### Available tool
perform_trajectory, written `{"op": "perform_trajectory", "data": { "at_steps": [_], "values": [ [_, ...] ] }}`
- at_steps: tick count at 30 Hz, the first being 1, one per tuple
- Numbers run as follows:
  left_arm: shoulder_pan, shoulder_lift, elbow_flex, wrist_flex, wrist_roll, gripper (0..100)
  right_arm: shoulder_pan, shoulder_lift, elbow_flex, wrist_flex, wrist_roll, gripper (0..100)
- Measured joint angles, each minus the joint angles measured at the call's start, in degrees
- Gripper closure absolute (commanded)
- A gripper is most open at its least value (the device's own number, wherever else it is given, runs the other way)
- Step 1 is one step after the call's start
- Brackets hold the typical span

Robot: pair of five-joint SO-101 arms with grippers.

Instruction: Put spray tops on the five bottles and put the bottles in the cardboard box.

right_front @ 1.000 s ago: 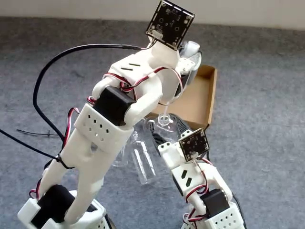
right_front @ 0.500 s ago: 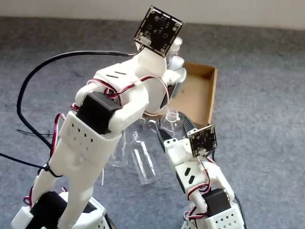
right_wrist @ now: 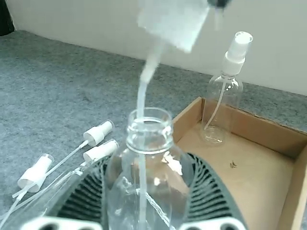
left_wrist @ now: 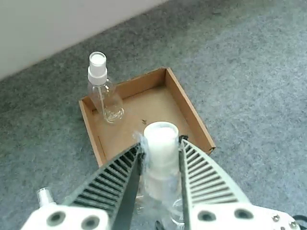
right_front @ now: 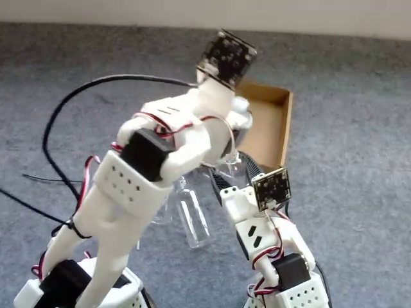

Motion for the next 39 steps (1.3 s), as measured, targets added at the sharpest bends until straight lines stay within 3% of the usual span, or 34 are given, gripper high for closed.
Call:
{"op": "perform_trajectory", "data": {
  "at_steps": [6,12,22,30,34,39],
  "values": [
    [2.64,0.00,4.40,-3.43,0.00,94,0.09,0.00,0.00,0.00,0.00,99.4],
    [2.99,0.00,4.84,-3.60,0.00,83,0.26,0.00,0.00,0.00,-0.18,99.4],
    [2.90,-0.88,10.55,-3.60,-0.26,85,0.26,0.00,-0.09,0.00,-0.18,99.4],
    [2.81,-13.19,13.71,-3.60,-5.19,85,0.26,0.00,-0.09,0.00,-0.18,99.4],
    [0.62,-17.14,14.07,-6.15,-5.89,85,0.26,0.00,-0.09,0.00,-0.18,99.4],
    [-3.52,-12.84,13.19,-12.13,-5.89,85,0.26,0.00,-0.09,0.00,-0.18,99.4]
  ]
}}
